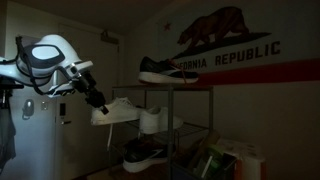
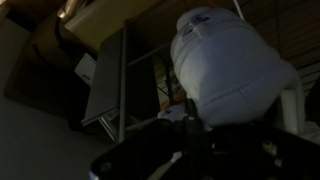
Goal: Move the white shoe from the top shelf to the middle shelf
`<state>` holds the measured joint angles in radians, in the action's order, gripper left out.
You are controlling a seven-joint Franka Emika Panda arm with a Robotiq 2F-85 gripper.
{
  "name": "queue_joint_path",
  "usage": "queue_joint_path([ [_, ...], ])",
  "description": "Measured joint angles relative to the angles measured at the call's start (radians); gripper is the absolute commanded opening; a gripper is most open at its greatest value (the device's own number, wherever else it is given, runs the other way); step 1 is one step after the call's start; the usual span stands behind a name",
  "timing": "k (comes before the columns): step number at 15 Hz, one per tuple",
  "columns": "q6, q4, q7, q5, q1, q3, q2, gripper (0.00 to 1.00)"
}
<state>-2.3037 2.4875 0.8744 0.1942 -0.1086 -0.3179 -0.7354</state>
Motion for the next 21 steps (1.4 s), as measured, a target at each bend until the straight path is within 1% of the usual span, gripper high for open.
queue_joint_path([
  [5,-0.133,0.012,0.097,0.062,-0.058,-0.059,0.064,0.07],
  [8,-0.188,-0.003,0.15,0.112,-0.095,-0.088,0.117,0.07],
  [12,-0.211,-0.064,0.218,0.193,-0.135,-0.11,0.192,0.07],
  [17,-0.213,-0.147,0.318,0.307,-0.146,-0.117,0.294,0.06],
  [18,-0.213,-0.157,0.338,0.328,-0.145,-0.117,0.313,0.32],
  [19,-0.213,-0.165,0.358,0.35,-0.145,-0.117,0.333,0.34],
  [20,-0.213,-0.171,0.383,0.373,-0.144,-0.116,0.352,0.4],
  [21,-0.214,-0.179,0.407,0.396,-0.142,-0.115,0.366,0.48],
])
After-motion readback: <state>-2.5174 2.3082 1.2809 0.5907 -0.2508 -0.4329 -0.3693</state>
